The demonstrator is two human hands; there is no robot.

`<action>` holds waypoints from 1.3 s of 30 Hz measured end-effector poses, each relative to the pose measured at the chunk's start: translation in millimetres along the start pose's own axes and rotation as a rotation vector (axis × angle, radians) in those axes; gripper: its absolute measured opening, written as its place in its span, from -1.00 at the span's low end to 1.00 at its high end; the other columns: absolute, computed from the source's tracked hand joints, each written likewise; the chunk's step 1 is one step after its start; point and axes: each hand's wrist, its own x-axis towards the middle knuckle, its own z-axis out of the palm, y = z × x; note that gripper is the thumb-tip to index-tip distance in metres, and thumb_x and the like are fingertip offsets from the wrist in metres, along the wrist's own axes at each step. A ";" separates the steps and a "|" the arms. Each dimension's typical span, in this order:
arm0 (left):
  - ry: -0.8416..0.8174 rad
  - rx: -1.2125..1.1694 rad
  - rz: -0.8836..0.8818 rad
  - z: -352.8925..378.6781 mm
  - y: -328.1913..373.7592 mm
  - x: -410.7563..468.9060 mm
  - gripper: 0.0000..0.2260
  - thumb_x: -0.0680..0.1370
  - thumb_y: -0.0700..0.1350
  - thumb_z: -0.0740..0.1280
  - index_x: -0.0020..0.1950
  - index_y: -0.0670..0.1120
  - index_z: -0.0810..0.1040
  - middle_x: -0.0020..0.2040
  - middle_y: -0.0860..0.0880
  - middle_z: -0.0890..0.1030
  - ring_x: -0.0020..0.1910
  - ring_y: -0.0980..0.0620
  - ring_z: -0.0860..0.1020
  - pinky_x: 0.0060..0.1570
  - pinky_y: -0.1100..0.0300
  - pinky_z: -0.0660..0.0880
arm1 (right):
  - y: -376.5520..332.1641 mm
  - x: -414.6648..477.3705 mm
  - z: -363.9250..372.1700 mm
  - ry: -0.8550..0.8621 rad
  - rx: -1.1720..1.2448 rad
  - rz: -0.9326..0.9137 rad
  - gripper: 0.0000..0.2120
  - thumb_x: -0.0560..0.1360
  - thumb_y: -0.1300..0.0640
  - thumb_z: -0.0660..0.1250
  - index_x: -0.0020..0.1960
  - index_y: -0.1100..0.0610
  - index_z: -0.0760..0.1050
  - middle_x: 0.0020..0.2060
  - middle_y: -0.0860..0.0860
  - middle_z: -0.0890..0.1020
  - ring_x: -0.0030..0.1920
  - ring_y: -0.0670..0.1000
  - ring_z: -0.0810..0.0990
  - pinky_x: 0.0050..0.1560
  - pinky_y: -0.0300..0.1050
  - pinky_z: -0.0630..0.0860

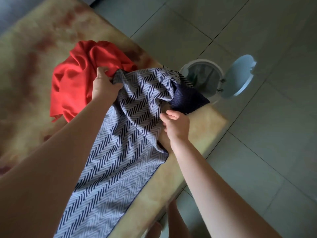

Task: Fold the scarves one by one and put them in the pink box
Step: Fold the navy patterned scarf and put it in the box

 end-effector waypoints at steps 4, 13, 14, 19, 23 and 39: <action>0.004 0.107 0.045 -2.9 -2.4 -0.2 -0.63 0.49 -0.12 0.39 0.28 -0.17 0.51 0.19 -0.18 0.58 0.20 -0.13 0.50 0.13 0.15 0.37 | 14.0 -6.8 20.0 0.099 -0.208 0.023 -0.69 0.44 0.09 0.43 0.15 0.12 0.51 -0.05 0.00 0.64 0.03 0.04 0.59 0.11 -0.09 0.48; 0.079 0.044 0.046 -5.8 0.4 3.2 -0.75 0.56 -0.09 0.26 0.14 -0.18 0.57 0.08 -0.23 0.60 0.09 -0.17 0.52 -0.12 0.18 0.31 | 19.8 -31.8 5.1 0.103 0.225 -0.058 -0.78 0.45 0.29 0.34 -0.30 0.13 0.34 -0.41 0.02 0.40 -0.41 -0.08 0.35 -0.39 -0.31 0.29; 0.084 0.026 0.056 -4.9 1.7 3.9 -0.76 0.56 -0.10 0.25 0.15 -0.19 0.57 0.09 -0.22 0.60 0.09 -0.16 0.52 -0.09 0.18 0.32 | 17.1 -31.4 -1.7 0.089 0.310 -0.031 -0.82 0.43 0.28 0.35 -0.27 0.16 0.38 -0.37 0.08 0.42 -0.35 -0.03 0.38 -0.33 -0.20 0.33; 0.084 -0.062 0.113 4.6 7.3 3.3 -0.77 0.57 -0.16 0.24 0.15 -0.23 0.57 0.08 -0.22 0.60 0.09 -0.14 0.52 -0.09 0.23 0.31 | -6.0 -29.6 -29.9 -0.100 0.789 0.138 -0.72 0.39 0.43 0.33 -0.34 0.12 0.37 -0.35 0.10 0.56 -0.32 0.08 0.54 -0.16 -0.08 0.50; 0.095 -0.133 0.136 4.6 8.6 8.6 -0.78 0.56 -0.22 0.24 0.16 -0.23 0.56 0.07 -0.21 0.61 0.10 -0.16 0.54 0.00 0.21 0.39 | -19.0 -29.5 -56.1 -0.120 0.941 0.059 -0.72 0.29 0.41 0.38 -0.33 0.10 0.35 -0.35 0.01 0.58 -0.27 -0.02 0.57 -0.04 -0.14 0.47; 0.075 -0.194 0.278 9.3 34.4 30.0 -0.73 0.47 -0.29 0.24 0.11 -0.19 0.60 -0.06 0.00 0.59 -0.05 0.09 0.51 0.04 0.29 0.43 | 8.9 12.2 -53.9 0.355 0.239 -0.299 -0.63 0.37 0.44 0.37 -0.08 0.03 0.35 -0.29 -0.03 0.48 -0.30 -0.11 0.48 -0.18 -0.31 0.44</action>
